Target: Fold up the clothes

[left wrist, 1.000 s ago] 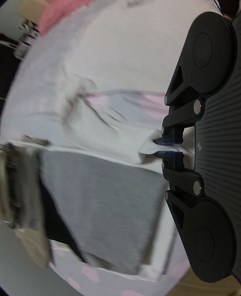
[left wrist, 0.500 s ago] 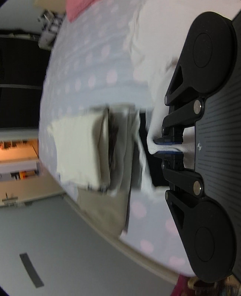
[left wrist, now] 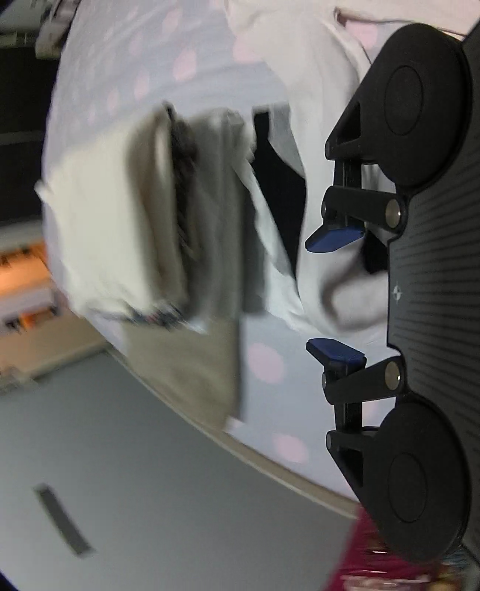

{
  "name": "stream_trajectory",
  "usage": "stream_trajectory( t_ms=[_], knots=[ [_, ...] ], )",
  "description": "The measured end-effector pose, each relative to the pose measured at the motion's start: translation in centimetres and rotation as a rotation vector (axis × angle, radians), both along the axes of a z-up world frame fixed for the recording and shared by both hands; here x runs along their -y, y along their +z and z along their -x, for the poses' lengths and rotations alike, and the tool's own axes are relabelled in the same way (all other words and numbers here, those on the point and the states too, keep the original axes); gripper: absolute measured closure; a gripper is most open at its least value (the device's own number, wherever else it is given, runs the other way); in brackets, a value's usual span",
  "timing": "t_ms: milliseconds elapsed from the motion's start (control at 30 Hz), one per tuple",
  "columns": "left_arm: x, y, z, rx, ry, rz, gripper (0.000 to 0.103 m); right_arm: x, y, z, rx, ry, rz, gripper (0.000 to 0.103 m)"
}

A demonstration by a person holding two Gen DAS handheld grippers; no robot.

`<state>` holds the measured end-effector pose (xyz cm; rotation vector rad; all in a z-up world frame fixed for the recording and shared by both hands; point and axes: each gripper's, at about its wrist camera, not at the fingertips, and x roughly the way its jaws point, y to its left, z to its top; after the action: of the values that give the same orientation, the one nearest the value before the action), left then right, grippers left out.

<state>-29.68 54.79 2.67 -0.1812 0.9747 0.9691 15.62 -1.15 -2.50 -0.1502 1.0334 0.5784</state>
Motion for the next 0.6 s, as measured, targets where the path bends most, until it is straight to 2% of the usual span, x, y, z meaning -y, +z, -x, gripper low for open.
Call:
stream_trajectory(
  t_ms=[33,133,267,400,467,600],
  knots=[
    [0.6,0.4,-0.5,0.019,-0.029,-0.018,0.053,-0.2,0.0,-0.1,0.003,0.018,-0.001,0.049],
    [2.5,1.7,-2.8,0.101,-0.168,-0.007,0.053,-0.8,0.2,-0.7,0.016,0.089,-0.004,0.049],
    [5.0,1.1,-8.0,0.139,-0.349,0.031,0.053,-2.2,0.1,-1.9,0.039,0.165,0.0,0.049],
    [6.5,-1.8,-14.4,0.149,-0.463,0.071,0.053,-4.7,-1.0,-4.5,0.047,0.187,-0.009,0.049],
    [7.0,-3.6,-17.7,0.158,-0.499,0.086,0.053,-6.2,-1.6,-5.9,0.052,0.196,-0.016,0.049],
    [7.0,-7.6,-23.8,0.176,-0.542,0.163,0.053,-9.6,-2.9,-8.5,0.062,0.231,-0.033,0.049]
  ],
)
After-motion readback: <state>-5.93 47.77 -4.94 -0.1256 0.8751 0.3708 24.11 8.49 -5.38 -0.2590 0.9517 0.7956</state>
